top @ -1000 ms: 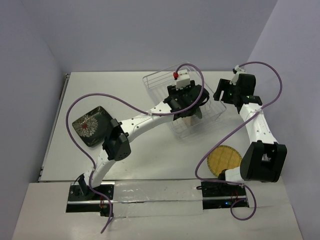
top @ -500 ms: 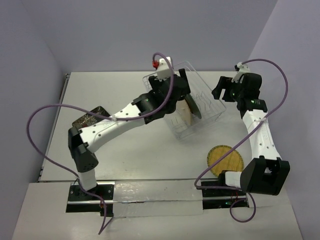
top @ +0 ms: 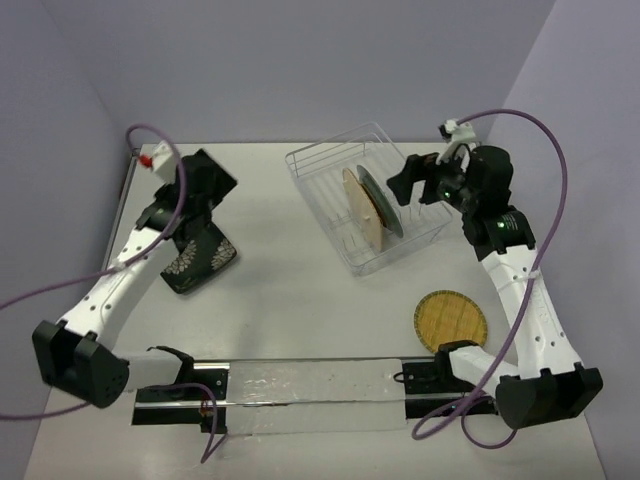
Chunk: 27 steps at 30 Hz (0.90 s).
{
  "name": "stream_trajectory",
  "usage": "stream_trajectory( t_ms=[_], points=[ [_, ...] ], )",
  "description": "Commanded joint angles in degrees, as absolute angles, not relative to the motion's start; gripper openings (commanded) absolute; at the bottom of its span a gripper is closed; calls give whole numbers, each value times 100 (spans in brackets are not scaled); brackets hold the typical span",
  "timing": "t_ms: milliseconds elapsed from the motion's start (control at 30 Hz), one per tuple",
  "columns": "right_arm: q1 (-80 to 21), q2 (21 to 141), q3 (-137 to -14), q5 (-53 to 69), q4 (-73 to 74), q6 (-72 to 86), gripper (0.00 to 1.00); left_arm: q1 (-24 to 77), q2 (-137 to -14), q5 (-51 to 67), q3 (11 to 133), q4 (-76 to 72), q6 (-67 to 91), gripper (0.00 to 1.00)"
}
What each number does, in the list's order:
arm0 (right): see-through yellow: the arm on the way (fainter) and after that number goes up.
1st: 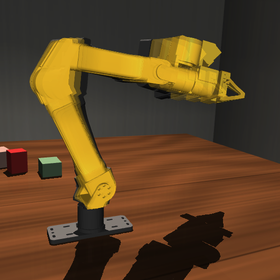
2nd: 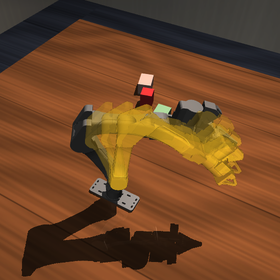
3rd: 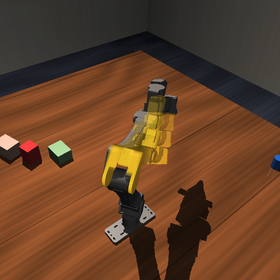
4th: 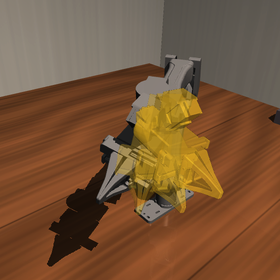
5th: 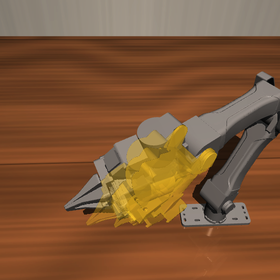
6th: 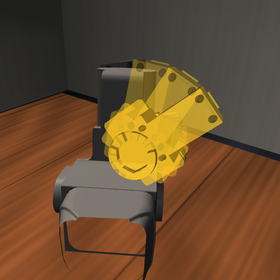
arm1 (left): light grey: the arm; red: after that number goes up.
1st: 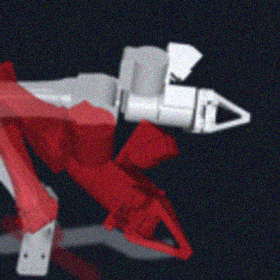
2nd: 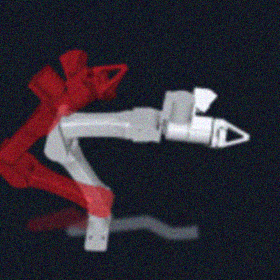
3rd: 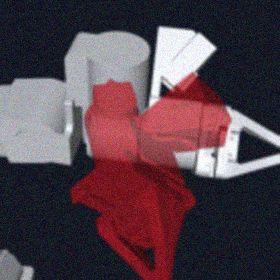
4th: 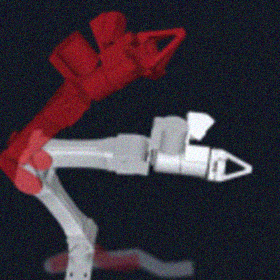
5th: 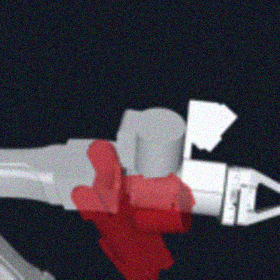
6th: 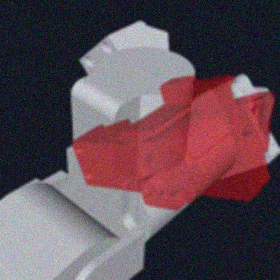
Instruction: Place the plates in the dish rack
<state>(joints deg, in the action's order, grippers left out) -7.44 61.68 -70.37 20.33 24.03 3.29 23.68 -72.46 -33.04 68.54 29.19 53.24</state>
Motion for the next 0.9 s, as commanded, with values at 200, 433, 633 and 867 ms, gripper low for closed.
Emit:
stream_trajectory(
  t_ms=[200,433,633,867],
  points=[
    [-3661,8079,-8856,2055,2482,529,100,-233,-5541,-1704,4729,3034,6324,99],
    [-4356,9512,-9542,1858,2684,624,100,-1171,-5681,-1243,3971,2857,6035,99],
    [-4377,9870,-9571,1942,2681,729,100,-1537,-5942,-730,3200,2182,5924,99],
    [-4377,10045,-9574,1899,2681,687,100,-1670,-6196,-144,2628,1431,5793,99]
  ],
)
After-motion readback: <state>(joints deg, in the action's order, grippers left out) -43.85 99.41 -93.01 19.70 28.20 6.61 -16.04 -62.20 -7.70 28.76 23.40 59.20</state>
